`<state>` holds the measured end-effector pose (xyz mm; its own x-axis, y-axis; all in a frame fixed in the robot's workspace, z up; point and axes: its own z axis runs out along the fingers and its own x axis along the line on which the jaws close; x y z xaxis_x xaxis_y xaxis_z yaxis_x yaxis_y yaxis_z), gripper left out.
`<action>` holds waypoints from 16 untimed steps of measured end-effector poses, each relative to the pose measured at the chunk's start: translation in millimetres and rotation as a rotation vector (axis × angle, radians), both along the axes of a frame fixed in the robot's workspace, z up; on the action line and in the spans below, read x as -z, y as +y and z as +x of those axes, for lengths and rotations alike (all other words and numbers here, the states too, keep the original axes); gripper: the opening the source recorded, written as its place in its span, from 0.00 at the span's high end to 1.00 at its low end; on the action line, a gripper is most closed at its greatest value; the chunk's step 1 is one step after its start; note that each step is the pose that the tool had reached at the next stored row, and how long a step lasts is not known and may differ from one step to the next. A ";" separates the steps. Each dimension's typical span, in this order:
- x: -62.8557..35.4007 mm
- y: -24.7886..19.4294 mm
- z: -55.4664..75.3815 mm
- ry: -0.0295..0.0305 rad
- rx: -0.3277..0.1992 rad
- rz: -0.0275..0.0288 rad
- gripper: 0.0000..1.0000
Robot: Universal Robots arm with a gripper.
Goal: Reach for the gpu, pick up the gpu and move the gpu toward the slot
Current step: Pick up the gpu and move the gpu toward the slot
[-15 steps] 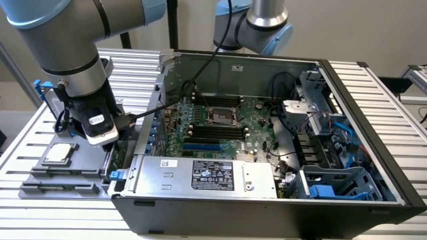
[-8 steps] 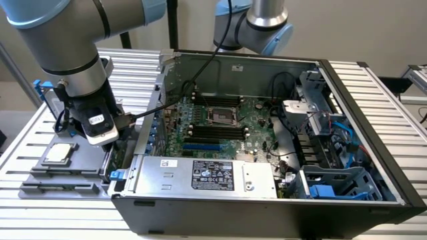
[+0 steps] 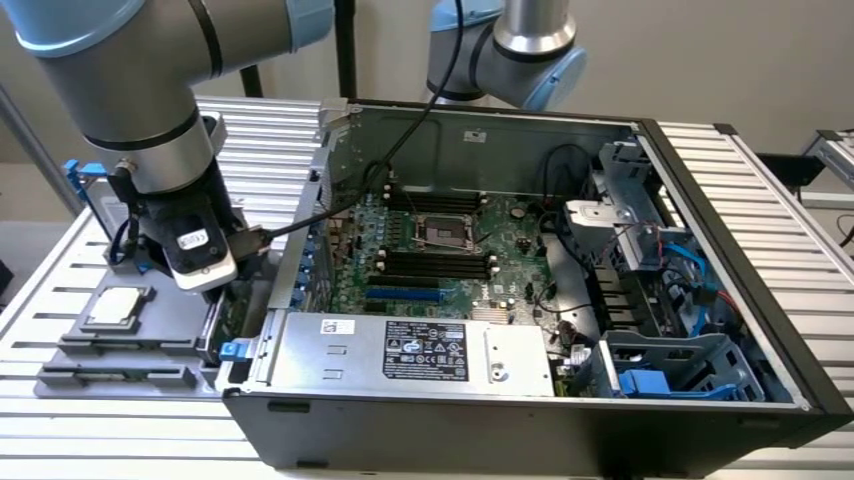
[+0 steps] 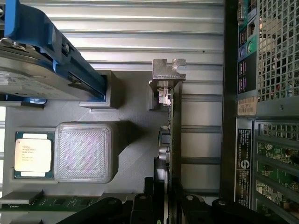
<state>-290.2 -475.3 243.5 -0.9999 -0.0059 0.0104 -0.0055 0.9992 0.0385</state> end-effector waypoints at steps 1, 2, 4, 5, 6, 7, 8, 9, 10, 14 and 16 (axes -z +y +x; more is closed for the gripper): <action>-0.1 0.0 0.1 0.0047 0.000 -0.0001 0.74; -0.3 0.0 0.2 0.0091 0.000 -0.0001 0.74; -0.3 0.0 0.1 0.0112 0.000 -0.0001 0.74; -0.4 0.0 0.1 0.0114 0.000 -0.0002 0.74; -0.4 0.0 0.2 0.0114 0.000 -0.0002 0.74; -0.4 0.0 0.2 0.0115 0.000 -0.0002 0.74; -0.4 0.0 0.2 0.0115 0.000 -0.0003 0.74; -0.4 0.0 0.2 0.0115 0.000 -0.0002 0.74; -0.5 0.0 0.2 0.0115 0.000 -0.0003 0.74; -4.1 0.0 0.2 0.0130 0.000 -0.0002 0.74; -8.1 0.0 0.2 0.0142 0.000 -0.0003 0.74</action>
